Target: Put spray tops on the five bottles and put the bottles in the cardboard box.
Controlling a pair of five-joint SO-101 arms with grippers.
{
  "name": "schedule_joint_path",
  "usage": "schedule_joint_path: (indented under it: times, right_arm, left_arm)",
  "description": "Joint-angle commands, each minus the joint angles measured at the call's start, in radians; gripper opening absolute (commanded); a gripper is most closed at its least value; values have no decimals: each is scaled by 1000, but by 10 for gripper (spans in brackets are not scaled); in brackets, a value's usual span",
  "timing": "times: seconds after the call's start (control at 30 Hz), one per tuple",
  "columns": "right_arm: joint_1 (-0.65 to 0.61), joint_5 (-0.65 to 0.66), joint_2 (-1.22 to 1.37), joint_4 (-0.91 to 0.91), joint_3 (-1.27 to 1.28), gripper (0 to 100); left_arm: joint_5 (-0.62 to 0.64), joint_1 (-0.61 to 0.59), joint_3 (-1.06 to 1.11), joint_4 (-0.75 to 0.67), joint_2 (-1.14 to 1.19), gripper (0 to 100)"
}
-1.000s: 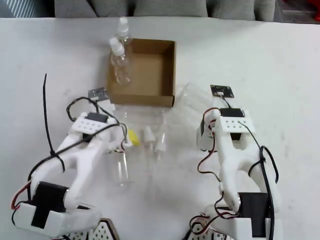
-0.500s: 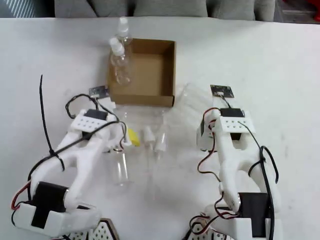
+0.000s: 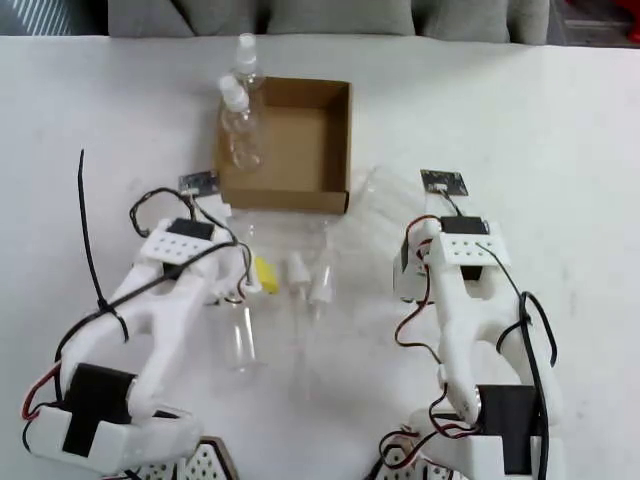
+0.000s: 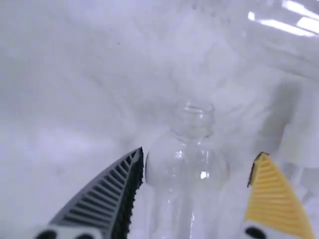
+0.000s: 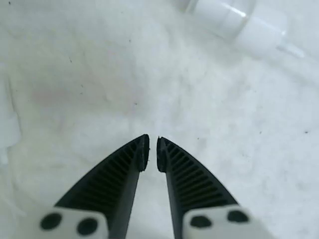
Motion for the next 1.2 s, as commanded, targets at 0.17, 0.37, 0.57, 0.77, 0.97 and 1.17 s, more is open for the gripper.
schedule_joint_path:
  times: [0.17, 0.37, 0.57, 0.77, 0.97, 1.17]
  right_arm:
    - [12, 14, -2, -10, -5, 17]
    - [10, 14, -2, -10, -3, 17]
    - [10, 14, -2, -10, -3, 17]
    - [8, 14, -2, -10, -3, 17]
    - [10, 14, -2, -10, -3, 17]
    - [8, 14, -2, -10, -3, 17]
  left_arm:
    - [-2, -35, -12, -17, -41, 332]
    - [-8, -44, -20, -64, 74, 332]
    - [-2, -36, -21, -87, 131, 331]
    - [-26, -38, -31, -84, 131, 142]
    - [-109, -45, -129, 38, 131, 39]
    - [-244, -44, -245, 141, 130, 20]
